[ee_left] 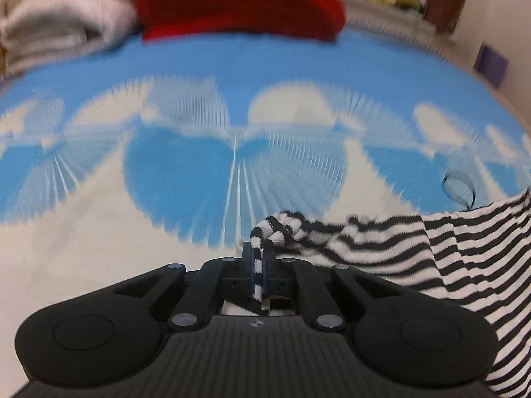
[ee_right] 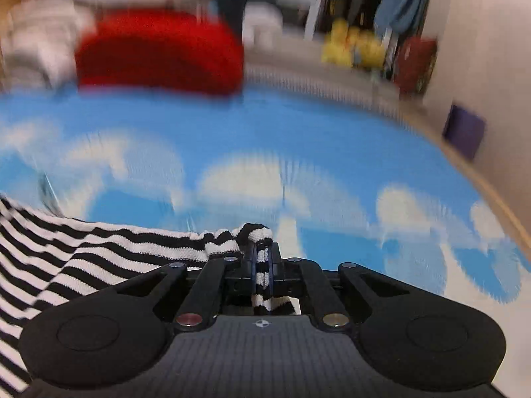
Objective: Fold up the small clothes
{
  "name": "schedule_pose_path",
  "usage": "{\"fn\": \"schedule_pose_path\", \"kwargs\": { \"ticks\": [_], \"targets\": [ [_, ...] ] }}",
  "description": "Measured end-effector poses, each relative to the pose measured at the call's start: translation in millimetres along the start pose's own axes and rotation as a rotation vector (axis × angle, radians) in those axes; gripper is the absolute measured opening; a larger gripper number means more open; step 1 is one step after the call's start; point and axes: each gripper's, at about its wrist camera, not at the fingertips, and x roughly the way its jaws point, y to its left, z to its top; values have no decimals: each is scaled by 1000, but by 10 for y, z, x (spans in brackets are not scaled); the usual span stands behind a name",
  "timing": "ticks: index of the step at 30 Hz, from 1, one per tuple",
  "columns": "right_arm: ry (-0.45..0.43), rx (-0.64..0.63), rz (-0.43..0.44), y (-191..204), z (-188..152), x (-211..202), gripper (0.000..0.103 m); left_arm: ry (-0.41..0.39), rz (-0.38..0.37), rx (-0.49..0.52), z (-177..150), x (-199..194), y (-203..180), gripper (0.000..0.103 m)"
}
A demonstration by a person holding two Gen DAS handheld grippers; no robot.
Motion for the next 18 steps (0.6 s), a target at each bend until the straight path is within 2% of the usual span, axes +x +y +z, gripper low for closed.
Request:
{"fn": "schedule_pose_path", "kwargs": {
  "ticks": [1,2,3,5,6,7,10,13,16,18],
  "targets": [
    [94,-13,-4,45,-89,193,7,14,0,-2,-32,58,4,11],
    [170,-34,-16,84,-171,333,7,10,3,3,-51,68,2,18],
    [194,-56,-34,117,-225,389,8,1,28,17,-48,44,-11,36],
    [184,-95,-54,167,-208,344,16,0,58,35,-3,-57,2,52],
    [174,-90,-66,154,-168,282,23,-1,43,20,38,-127,49,52],
    [145,-54,-70,104,-119,170,26,-11,15,-16,65,-272,105,52],
    [66,143,12,-250,25,-286,31,-45,-88,-125,138,-793,361,52],
    [75,292,49,-617,91,-721,35,-13,-101,-200,180,-1236,557,52],
    [108,411,142,-926,-86,-1126,40,-11,-151,-234,-100,-1649,773,52],
    [151,441,156,-1001,-309,-1305,41,19,-172,-270,-385,-1738,878,52]
  ]
}}
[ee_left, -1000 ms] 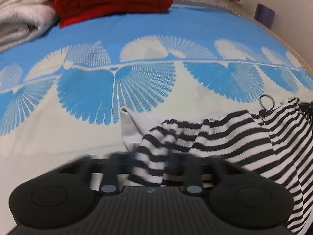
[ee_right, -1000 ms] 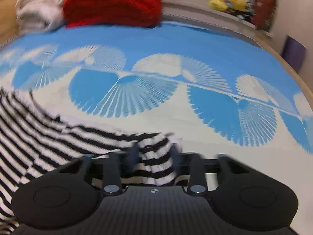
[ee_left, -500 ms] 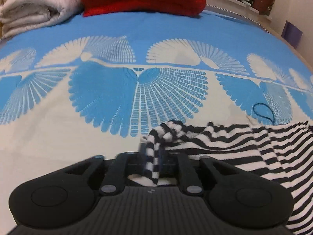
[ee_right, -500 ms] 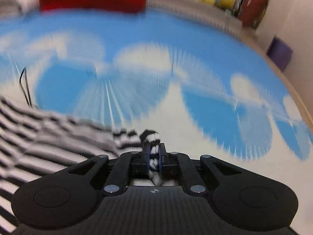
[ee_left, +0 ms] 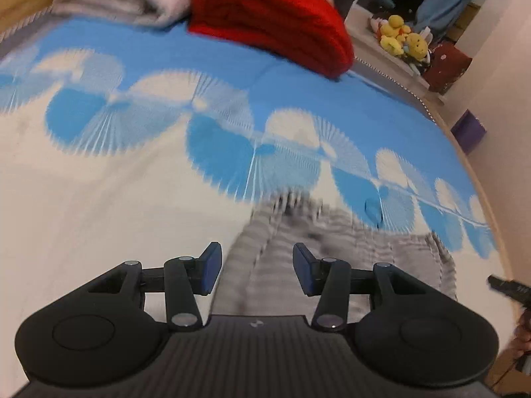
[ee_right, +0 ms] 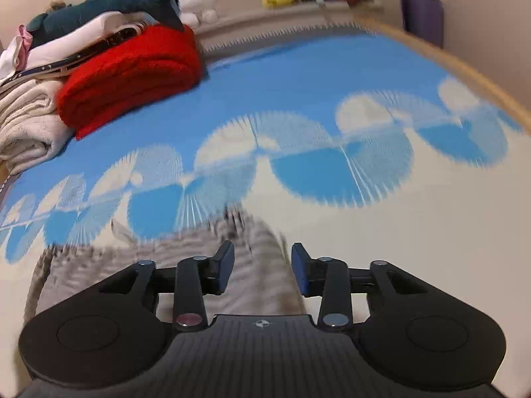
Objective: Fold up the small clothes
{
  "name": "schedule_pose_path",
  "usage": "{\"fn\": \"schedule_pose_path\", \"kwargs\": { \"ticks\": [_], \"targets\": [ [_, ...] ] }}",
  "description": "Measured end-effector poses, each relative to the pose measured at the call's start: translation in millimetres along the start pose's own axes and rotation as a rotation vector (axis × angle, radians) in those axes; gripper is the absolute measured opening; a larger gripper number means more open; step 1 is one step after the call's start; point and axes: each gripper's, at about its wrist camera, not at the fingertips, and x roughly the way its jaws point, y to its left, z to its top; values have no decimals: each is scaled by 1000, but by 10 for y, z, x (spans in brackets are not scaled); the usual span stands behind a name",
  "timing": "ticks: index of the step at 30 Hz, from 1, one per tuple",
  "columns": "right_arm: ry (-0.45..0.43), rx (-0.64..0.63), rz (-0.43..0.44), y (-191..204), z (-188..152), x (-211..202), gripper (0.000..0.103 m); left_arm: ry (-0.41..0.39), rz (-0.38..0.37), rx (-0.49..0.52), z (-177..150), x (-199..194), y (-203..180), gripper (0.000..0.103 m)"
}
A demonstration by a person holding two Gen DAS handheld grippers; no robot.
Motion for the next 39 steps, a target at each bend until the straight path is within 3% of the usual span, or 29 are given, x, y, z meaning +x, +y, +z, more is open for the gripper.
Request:
{"fn": "schedule_pose_path", "kwargs": {
  "ticks": [3,5,6,9,15,16,17,18,20,22,23,24,25,27,29,30,32,34,37,39],
  "targets": [
    [80,77,3,-240,-366,-39,42,56,16,-89,-376,145,283,50],
    [168,122,-21,-354,-599,50,42,226,47,-132,-487,396,414,45],
    [230,138,-34,-390,-666,112,42,243,32,-143,-492,456,430,45],
    [233,145,-16,-431,-738,160,42,246,16,-99,-470,584,383,46],
    [334,104,-16,-431,-874,355,42,317,27,-90,-520,801,322,42],
    [336,104,-11,-443,-874,348,42,317,26,-61,-522,802,282,32],
    [339,96,-3,-442,-872,361,35,314,25,-37,-535,790,270,1],
    [339,84,11,-432,-864,367,6,299,19,-20,-525,748,254,1],
    [299,85,54,-430,-806,279,5,188,-23,-31,-452,534,264,0],
    [167,219,170,-593,-654,17,3,26,-118,-65,-362,193,324,0],
    [111,270,228,-673,-607,-113,2,18,-99,-58,-375,149,346,0],
    [72,274,232,-723,-588,-221,1,62,-24,-52,-422,190,386,0],
    [72,250,180,-743,-600,-253,1,171,72,-63,-515,333,466,0],
    [174,229,74,-791,-685,-122,1,320,135,-113,-656,534,583,1],
    [301,201,8,-780,-789,84,1,296,138,-72,-643,521,498,1],
    [323,168,-13,-735,-807,140,1,289,133,-70,-638,508,466,2],
    [327,96,-49,-633,-808,190,1,291,137,-89,-648,489,438,2],
    [324,81,-72,-583,-786,196,2,239,162,-67,-624,400,393,5],
    [212,18,-143,-448,-698,49,7,157,101,-14,-539,327,251,11],
    [126,5,-107,-382,-633,-42,10,127,30,16,-508,313,126,11]
  ]
}}
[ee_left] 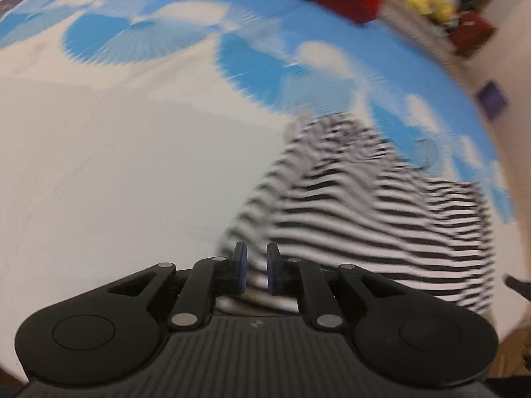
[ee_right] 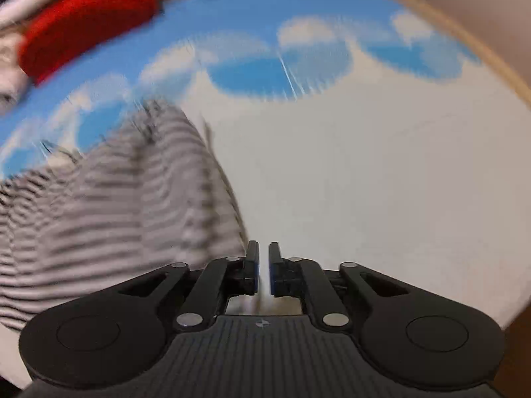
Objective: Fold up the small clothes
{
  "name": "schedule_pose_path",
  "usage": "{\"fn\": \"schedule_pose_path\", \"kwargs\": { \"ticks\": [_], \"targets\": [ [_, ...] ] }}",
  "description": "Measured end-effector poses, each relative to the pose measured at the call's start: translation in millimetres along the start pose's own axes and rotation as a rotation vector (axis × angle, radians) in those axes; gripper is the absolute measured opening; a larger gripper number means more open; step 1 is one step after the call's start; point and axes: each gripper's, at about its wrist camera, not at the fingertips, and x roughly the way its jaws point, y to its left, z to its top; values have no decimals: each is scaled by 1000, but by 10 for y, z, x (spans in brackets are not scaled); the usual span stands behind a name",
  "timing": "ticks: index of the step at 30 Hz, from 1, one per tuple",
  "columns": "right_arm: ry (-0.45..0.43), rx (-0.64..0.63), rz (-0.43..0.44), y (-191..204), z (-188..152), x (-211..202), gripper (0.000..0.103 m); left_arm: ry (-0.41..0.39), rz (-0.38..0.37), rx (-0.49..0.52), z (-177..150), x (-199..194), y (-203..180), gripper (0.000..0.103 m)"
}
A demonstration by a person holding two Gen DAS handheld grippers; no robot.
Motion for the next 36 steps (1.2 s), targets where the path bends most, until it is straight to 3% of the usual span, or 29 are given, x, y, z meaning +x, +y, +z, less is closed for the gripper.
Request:
{"fn": "schedule_pose_path", "kwargs": {
  "ticks": [3,7,11,14,16,18,20,23,26,29,32,36],
  "targets": [
    [-39,7,137,97,43,-46,23,-5,-78,96,-30,4,-286,14],
    [26,-95,208,377,-11,84,32,-7,-131,259,-136,85,-776,21],
    [126,-230,110,601,-132,356,38,40,-132,373,-258,314,-1118,26],
    [198,-282,3,643,-207,510,38,121,-2,417,-322,650,-1212,31],
    [164,-264,-2,682,-159,468,38,178,77,374,-320,804,-1145,52],
    [99,-250,9,740,-110,387,38,179,67,281,-216,788,-1087,52],
    [-7,-235,75,819,-52,237,38,115,84,245,-141,687,-1066,49],
    [-88,-232,190,989,13,155,38,9,-7,220,-40,489,-1110,48],
    [-63,-281,239,1248,27,308,38,-21,-95,238,-36,446,-1221,48],
    [8,-364,197,1503,7,598,38,-12,-159,309,-96,464,-1422,48],
    [103,-413,47,1616,-55,849,39,-6,-206,405,-191,531,-1676,48],
    [85,-367,13,1684,-19,884,40,28,-189,520,-316,785,-1904,48]
  ]
}}
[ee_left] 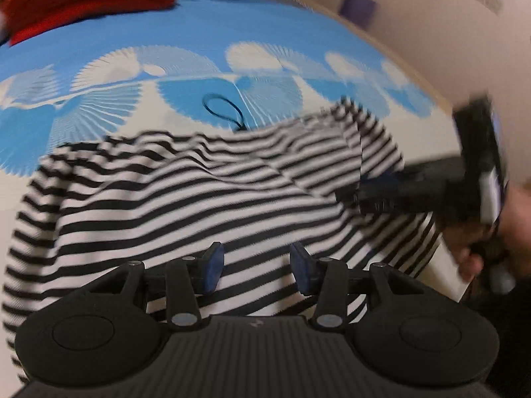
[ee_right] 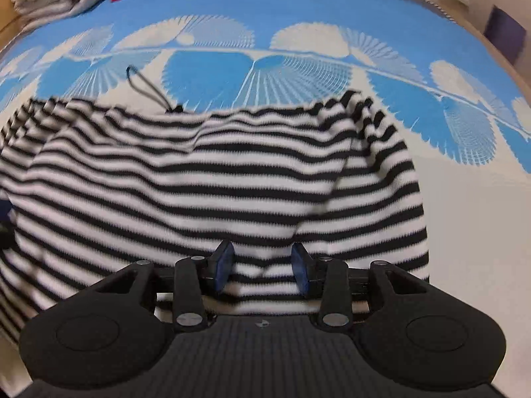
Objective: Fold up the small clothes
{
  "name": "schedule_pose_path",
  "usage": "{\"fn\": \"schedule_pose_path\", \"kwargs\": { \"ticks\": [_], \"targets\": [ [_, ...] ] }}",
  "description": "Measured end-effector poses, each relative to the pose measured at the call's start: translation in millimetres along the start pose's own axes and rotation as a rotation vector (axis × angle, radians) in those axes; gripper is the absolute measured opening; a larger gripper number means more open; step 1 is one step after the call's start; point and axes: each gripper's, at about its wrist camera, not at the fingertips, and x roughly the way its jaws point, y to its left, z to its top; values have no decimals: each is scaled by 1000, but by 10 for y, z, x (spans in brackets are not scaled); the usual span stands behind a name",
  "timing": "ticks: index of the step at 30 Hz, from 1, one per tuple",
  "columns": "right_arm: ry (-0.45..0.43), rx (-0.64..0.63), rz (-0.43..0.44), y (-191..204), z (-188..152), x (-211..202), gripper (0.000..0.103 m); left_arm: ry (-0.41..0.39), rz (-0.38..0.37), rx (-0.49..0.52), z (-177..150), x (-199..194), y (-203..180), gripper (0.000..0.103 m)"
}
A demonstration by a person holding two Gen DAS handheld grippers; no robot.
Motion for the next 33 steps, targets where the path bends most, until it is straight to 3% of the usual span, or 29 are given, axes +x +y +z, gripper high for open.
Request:
{"fn": "schedule_pose_path", "kwargs": {
  "ticks": [2,4,5,7,9,11,13,15,17,19,22,25,27,30,31,33],
  "targets": [
    [-1,9,-4,14,2,14,41,59,95,49,-3,233,-43,48],
    [-7,18,-1,-1,-3,15,41,102,238,58,-9,414,23,50],
    [-15,26,5,-23,1,1,41,97,244,9,21,425,111,52],
    [-69,66,10,-126,48,-78,41,42,277,-131,101,309,309,45],
    [-117,108,10,-234,49,-180,42,-16,319,-236,129,153,509,44],
    [-82,117,-24,-353,14,-137,43,-12,325,-340,95,79,768,43],
    [49,100,-76,-442,-61,36,45,79,327,-422,-18,125,995,42],
    [27,134,-59,-534,-62,-32,45,40,308,-473,-60,-23,1105,42],
    [-40,151,-38,-587,-58,-183,45,-39,298,-439,-62,-264,1091,42],
    [-58,141,-14,-631,-107,-315,46,-56,245,-405,-115,-405,1043,42],
    [-2,135,4,-749,-238,-382,47,42,127,-322,-238,-368,958,43],
    [141,99,-25,-867,-418,-238,48,231,255,-181,-441,-81,895,44],
    [158,100,-53,-949,-485,-231,50,218,265,-181,-484,-133,923,46],
    [63,188,-10,-1110,-502,-445,49,105,191,-299,-473,-430,991,46],
    [63,206,-11,-1161,-530,-466,49,103,182,-308,-492,-469,999,46],
    [157,201,-80,-1210,-642,-363,50,205,239,-297,-581,-359,993,47]
  ]
}}
